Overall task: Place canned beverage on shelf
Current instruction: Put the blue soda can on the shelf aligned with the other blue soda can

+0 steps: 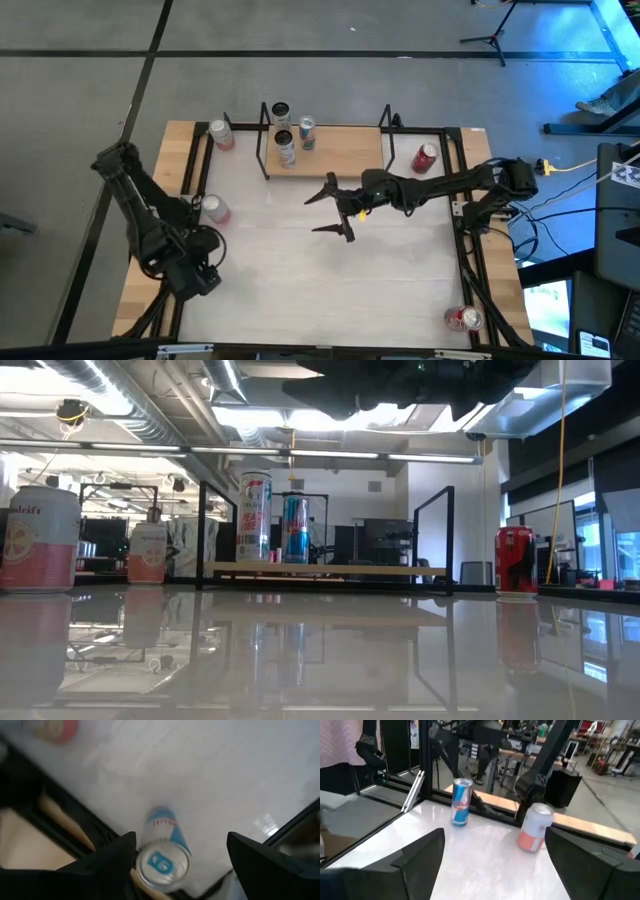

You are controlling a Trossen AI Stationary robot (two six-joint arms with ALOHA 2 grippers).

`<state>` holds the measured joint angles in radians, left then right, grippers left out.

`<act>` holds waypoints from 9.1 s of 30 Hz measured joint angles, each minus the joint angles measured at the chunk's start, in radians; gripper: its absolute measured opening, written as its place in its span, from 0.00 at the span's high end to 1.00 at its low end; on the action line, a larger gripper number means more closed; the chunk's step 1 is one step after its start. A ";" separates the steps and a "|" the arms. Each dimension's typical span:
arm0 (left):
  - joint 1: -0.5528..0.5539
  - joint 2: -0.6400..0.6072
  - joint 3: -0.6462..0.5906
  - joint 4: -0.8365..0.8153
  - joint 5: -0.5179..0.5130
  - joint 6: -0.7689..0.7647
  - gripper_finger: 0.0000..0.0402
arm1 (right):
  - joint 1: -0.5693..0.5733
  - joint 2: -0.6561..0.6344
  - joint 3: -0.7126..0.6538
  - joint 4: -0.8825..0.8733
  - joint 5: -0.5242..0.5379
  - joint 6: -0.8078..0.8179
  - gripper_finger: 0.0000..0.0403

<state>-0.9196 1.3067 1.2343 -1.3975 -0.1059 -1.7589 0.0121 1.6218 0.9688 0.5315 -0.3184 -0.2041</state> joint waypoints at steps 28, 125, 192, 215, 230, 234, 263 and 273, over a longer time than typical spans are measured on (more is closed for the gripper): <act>-0.148 0.114 -0.024 0.017 0.026 -0.543 0.25 | 0.021 0.000 0.000 -0.005 -0.032 0.043 0.16; 0.753 0.598 0.452 0.212 0.037 1.481 0.26 | 0.139 -0.322 -0.216 -0.496 0.213 0.174 0.16; 0.405 -0.041 -0.783 1.575 -0.570 1.194 0.26 | 0.138 0.311 -0.019 0.249 0.373 0.199 0.16; 0.400 -0.040 -0.783 1.586 -0.552 1.191 0.26 | 0.133 0.386 0.068 0.214 0.406 0.140 0.44; 0.324 -0.040 -0.783 1.591 -0.503 1.105 0.26 | 0.105 0.115 0.066 -0.123 0.567 0.030 0.44; 0.307 -0.040 -0.783 1.595 -0.476 1.105 0.26 | 0.049 0.053 0.067 -0.163 0.577 0.014 0.44; 0.297 -0.040 -0.782 1.591 -0.566 1.115 0.26 | -0.334 0.156 0.077 0.057 0.335 0.155 0.44; 0.298 -0.040 -0.782 1.592 -0.566 1.115 0.26 | -0.360 0.260 0.176 0.008 0.338 0.193 0.44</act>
<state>-0.6216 1.2663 0.4519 0.1940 -0.6720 -0.6437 -0.3484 1.8823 1.1446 0.5396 0.0195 -0.0115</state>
